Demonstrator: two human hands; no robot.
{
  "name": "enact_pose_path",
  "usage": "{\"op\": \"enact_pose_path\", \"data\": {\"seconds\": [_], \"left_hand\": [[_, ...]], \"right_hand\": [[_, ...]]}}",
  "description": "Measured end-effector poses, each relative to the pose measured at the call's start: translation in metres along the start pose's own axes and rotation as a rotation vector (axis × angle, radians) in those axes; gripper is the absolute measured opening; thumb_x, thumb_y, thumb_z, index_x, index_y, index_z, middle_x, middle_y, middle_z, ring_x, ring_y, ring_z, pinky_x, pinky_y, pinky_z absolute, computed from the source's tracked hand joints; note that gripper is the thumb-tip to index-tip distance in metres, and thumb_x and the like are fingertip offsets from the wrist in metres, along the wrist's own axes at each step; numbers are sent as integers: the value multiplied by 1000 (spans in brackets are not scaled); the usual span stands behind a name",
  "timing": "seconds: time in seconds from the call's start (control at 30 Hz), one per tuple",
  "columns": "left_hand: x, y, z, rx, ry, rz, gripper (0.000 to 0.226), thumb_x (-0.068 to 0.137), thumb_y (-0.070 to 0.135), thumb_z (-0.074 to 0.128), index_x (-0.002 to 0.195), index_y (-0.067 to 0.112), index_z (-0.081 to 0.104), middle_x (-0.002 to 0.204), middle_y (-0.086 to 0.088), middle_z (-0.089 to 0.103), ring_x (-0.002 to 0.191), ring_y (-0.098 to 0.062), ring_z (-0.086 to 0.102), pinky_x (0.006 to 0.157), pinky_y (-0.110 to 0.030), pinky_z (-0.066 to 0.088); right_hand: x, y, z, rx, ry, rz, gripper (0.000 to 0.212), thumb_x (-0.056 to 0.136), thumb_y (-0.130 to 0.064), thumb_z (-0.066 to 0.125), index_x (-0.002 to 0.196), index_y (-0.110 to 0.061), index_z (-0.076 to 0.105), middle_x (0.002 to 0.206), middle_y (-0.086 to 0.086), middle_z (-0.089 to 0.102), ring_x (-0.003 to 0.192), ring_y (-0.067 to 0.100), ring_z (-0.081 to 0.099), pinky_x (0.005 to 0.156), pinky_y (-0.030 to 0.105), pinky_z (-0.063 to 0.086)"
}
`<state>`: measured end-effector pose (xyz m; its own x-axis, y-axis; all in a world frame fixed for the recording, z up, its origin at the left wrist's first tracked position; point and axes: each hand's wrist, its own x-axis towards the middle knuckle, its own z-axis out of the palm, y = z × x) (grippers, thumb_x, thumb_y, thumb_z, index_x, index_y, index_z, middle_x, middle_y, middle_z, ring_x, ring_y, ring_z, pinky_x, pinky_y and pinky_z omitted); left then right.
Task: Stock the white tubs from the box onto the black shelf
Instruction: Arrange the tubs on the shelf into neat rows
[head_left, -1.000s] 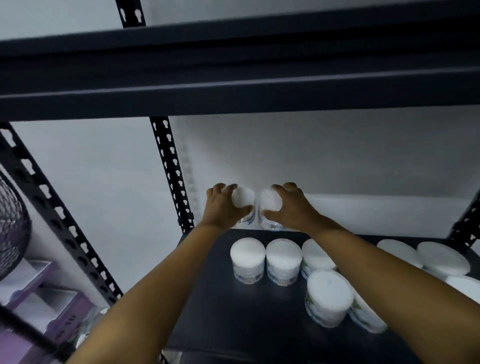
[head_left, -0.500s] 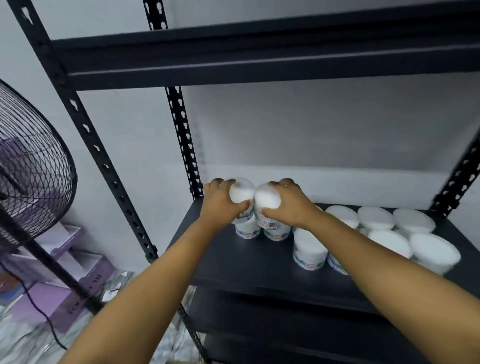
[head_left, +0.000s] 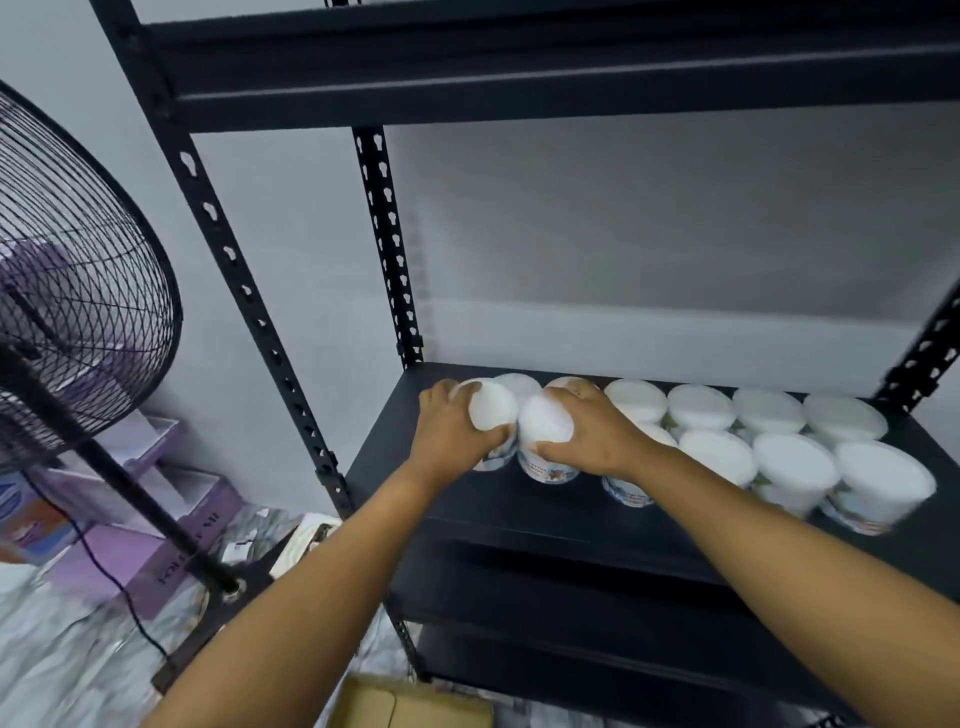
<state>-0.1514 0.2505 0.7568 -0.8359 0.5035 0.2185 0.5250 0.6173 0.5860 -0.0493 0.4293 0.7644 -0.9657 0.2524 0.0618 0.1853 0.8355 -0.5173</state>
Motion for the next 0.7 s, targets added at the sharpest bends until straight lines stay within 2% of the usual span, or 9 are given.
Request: {"op": "enact_pose_path", "data": {"seconds": [0.13,0.27,0.53,0.7], "left_hand": [[-3,-13,13,-18,-41,4,74,74,45,74,136,17,45,135,-7,38,127,-24,25,97,-20,21],[-5,-25,26,-21,-72,21,75,73,45,74,135,17,45,132,-6,39,125,-23,26,96,-19,22],[-3,-37,47,-19,-97,42,78,71,45,76,135,14,44,135,-8,37,127,-24,24,102,-26,29],[4,-41,58,-15,-93,67,81,70,49,75,136,14,43,135,-9,37,125,-25,25,105,-32,33]], "right_hand": [[-1,5,11,-11,-49,18,80,72,-50,71,139,-29,36,140,0,32,128,21,35,107,35,32],[-3,14,18,-49,-84,25,78,70,-52,69,138,-34,35,134,-3,36,120,19,39,102,33,36],[0,24,31,-200,-87,67,84,62,-63,60,135,-31,33,127,-5,45,111,21,47,93,36,42],[1,30,37,-236,-54,89,79,63,-59,64,131,-29,36,124,-4,48,108,22,48,93,36,41]]}}
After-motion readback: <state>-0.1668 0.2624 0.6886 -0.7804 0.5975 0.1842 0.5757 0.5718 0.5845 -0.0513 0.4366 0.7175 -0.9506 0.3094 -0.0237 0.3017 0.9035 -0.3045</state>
